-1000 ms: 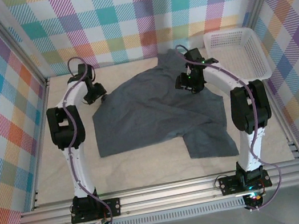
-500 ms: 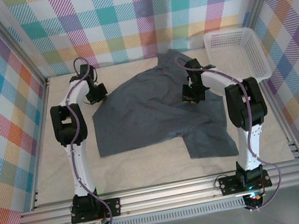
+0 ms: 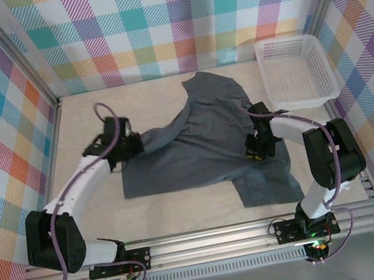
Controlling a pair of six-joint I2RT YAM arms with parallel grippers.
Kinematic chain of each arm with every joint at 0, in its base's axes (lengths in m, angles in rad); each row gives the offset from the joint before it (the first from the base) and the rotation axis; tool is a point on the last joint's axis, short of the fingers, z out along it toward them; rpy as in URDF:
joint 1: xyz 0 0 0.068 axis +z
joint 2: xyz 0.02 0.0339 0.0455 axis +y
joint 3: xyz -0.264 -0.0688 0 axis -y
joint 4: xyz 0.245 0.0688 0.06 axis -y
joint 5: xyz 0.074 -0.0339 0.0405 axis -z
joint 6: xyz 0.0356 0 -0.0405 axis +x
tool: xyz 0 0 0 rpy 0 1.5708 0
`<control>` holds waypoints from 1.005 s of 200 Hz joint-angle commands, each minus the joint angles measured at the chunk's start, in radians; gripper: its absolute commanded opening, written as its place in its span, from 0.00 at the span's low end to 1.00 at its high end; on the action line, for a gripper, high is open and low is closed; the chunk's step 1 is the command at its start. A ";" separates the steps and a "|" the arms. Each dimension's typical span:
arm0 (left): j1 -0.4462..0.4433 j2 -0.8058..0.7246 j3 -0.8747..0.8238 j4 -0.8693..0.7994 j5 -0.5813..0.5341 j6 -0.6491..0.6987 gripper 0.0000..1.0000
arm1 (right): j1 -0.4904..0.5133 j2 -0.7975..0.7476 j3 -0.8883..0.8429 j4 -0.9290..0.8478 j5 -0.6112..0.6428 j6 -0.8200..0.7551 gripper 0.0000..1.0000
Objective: Fold the inside-out t-shirt
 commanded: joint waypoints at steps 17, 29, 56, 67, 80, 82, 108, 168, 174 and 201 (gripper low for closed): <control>0.004 0.063 -0.048 -0.047 -0.169 -0.055 0.38 | 0.011 -0.014 0.244 -0.057 0.010 -0.051 0.38; 0.010 0.047 -0.009 -0.058 -0.175 -0.053 0.41 | 0.020 0.031 0.335 -0.055 -0.005 -0.063 0.40; 0.067 0.037 0.068 -0.087 -0.119 -0.096 0.45 | 0.070 0.184 0.562 -0.074 0.005 -0.102 0.40; 0.105 0.056 0.083 -0.070 -0.047 -0.129 0.45 | 0.090 0.250 0.638 -0.072 0.025 -0.116 0.41; 0.149 0.105 0.100 -0.040 0.055 -0.165 0.46 | 0.100 0.323 0.718 -0.066 0.031 -0.114 0.41; 0.154 0.115 0.104 -0.039 0.072 -0.168 0.46 | 0.101 0.332 0.729 -0.063 0.030 -0.115 0.41; 0.179 0.242 0.150 0.015 0.237 -0.195 0.45 | 0.101 0.429 0.845 -0.035 0.022 -0.139 0.41; 0.129 0.425 0.269 -0.090 0.155 -0.077 0.31 | 0.100 0.530 0.960 -0.071 -0.009 -0.204 0.44; 0.125 0.436 0.273 -0.108 0.129 -0.073 0.28 | 0.101 0.533 0.961 -0.072 -0.005 -0.206 0.45; 0.121 0.465 0.284 -0.134 0.108 -0.045 0.24 | 0.101 0.543 0.970 -0.072 0.006 -0.210 0.46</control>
